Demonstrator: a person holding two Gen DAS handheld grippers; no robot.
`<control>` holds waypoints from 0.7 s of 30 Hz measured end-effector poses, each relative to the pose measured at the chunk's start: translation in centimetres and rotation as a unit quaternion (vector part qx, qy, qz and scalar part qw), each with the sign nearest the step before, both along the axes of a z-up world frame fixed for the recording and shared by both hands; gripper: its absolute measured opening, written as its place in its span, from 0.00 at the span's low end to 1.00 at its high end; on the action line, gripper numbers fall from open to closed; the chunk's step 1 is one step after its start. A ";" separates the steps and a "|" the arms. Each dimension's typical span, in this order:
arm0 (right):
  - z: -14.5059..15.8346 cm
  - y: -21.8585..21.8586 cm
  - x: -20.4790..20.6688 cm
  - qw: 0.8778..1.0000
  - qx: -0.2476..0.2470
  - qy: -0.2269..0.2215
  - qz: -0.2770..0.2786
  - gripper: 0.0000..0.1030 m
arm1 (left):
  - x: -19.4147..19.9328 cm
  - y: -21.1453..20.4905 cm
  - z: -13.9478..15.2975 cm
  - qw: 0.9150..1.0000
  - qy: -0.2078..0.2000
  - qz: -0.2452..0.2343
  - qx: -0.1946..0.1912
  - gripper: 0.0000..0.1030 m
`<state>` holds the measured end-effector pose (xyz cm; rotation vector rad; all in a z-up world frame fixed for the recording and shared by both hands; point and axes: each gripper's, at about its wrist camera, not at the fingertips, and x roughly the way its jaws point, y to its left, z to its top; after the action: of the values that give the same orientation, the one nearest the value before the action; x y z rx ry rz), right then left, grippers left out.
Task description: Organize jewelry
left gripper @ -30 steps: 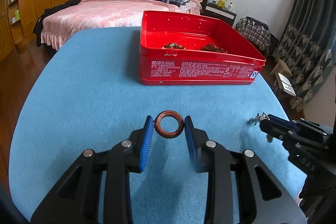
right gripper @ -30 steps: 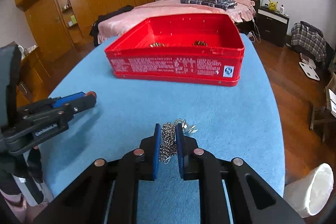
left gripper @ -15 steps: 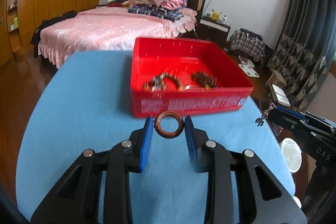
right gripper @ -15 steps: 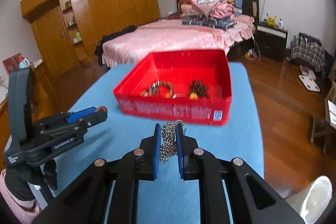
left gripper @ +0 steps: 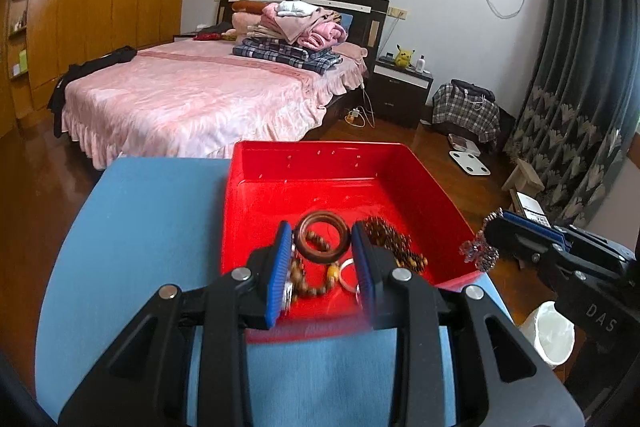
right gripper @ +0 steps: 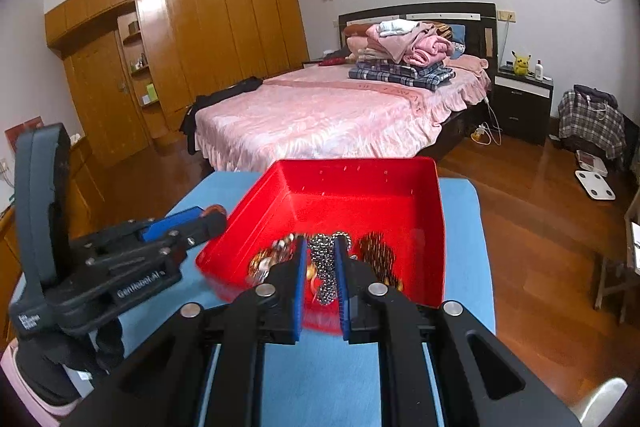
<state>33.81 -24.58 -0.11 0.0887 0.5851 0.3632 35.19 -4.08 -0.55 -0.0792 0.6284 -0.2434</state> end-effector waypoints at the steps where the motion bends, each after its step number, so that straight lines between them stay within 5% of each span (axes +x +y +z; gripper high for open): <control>1: -0.1 0.1 0.5 1.000 0.000 0.001 0.000 0.13 | 0.9 -0.2 -0.2 1.000 0.002 0.000 0.001 0.28; 13: -2.8 0.2 4.7 1.000 -0.004 0.029 -0.005 0.15 | 5.0 -0.2 -2.9 0.999 0.029 0.005 0.017 0.29; 16: -3.1 -0.3 4.7 0.999 0.002 0.030 -0.019 0.55 | 5.1 -0.2 -3.3 0.999 0.038 0.008 0.020 0.47; 17: -2.9 -0.5 4.4 0.999 0.001 0.025 -0.023 0.55 | 5.0 0.0 -3.2 0.999 0.039 0.012 0.017 0.57; 21: -2.2 -1.7 3.2 0.999 0.007 0.011 -0.038 0.67 | 4.2 0.8 -2.7 0.999 0.032 0.025 0.014 0.68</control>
<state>37.01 -26.28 -2.36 0.1275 0.5993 0.2930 39.42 -3.27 -3.24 -0.0761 0.6933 -0.1841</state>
